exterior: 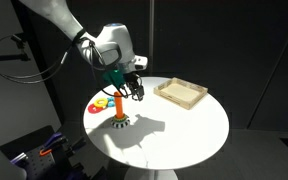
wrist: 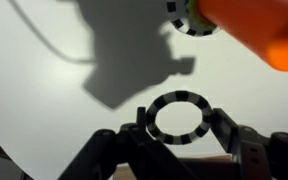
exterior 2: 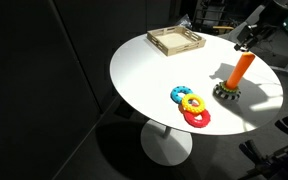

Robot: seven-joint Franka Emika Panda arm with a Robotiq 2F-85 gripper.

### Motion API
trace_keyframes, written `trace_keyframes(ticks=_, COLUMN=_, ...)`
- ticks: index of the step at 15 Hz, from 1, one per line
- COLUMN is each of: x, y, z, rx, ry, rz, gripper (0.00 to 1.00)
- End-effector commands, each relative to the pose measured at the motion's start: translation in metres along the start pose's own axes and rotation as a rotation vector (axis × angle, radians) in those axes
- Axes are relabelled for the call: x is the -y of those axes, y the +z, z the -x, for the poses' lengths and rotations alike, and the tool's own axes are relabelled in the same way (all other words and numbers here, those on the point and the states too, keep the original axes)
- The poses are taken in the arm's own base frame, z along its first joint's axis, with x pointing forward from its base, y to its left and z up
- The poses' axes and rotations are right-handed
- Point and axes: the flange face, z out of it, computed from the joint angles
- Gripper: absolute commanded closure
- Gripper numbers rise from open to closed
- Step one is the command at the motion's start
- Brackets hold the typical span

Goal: Pick up the white and black striped ring and place it on the ring stacking stand

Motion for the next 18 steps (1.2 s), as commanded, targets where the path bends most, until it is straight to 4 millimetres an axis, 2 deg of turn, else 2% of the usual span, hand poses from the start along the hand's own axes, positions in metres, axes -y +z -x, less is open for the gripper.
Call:
trace_keyframes(ticks=1, x=0.008, y=-0.042, z=0.014, rx=0.036, ry=-0.048, rz=-0.036, gripper=0.58)
trace_keyframes(ticks=5, x=0.011, y=-0.071, z=0.023, rx=0.065, ry=-0.077, rz=-0.066, gripper=0.58)
trace_keyframes(ticks=8, x=0.011, y=-0.086, z=0.030, rx=0.085, ry=-0.092, rz=-0.075, gripper=0.58)
trace_keyframes(ticks=14, x=0.016, y=-0.089, z=0.044, rx=0.093, ry=-0.120, rz=-0.075, gripper=0.58)
trace_keyframes(ticks=18, x=0.029, y=-0.080, z=0.047, rx=0.085, ry=-0.146, rz=-0.072, gripper=0.58)
